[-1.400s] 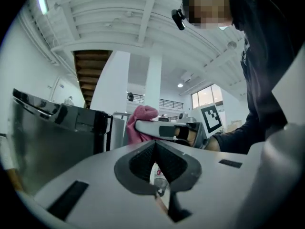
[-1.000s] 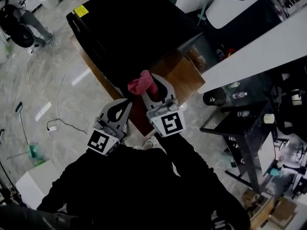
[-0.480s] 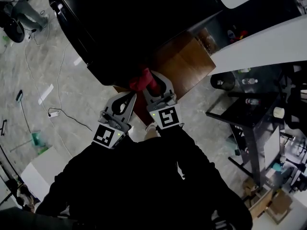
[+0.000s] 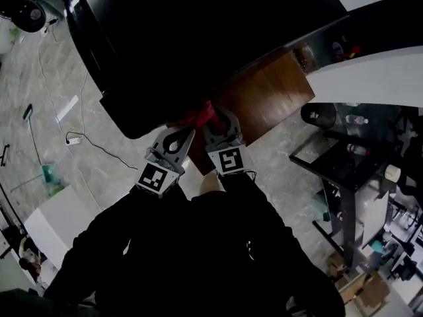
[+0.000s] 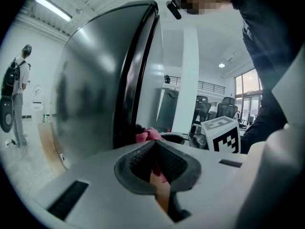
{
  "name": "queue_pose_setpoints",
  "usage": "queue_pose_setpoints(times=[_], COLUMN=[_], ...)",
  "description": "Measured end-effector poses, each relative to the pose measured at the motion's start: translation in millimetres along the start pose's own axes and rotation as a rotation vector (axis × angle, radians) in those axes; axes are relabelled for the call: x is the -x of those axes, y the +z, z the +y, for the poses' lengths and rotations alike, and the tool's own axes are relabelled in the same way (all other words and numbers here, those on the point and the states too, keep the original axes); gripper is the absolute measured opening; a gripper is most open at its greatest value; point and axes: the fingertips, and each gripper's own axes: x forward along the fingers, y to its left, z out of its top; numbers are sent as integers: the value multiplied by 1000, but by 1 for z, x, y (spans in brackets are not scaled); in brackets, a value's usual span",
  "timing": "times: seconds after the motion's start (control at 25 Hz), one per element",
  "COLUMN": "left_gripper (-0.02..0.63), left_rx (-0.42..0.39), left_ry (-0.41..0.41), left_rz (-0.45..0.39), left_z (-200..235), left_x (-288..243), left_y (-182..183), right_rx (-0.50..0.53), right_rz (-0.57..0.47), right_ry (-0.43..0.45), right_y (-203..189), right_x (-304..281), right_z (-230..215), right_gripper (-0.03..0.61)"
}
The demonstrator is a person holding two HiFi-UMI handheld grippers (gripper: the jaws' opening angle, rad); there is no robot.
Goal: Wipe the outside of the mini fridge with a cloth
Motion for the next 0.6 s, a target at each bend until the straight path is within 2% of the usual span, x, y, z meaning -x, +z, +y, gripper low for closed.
queue_pose_setpoints(times=[0.28,0.44,0.6], left_gripper=[6,6,6], left_rx=[23,24,22], left_ry=[50,43,44], left_rz=[67,106,125], left_z=[24,22,16], left_x=[-6,-16,-17], left_y=[-50,-65,-64], right_rx=[-18,-69,-106], right_rz=[156,301,491], right_ry=[34,50,73], right_y=[-64,-104,-140], right_x=[-18,-27,-30], right_z=[3,0,5], right_gripper=[126,127,130])
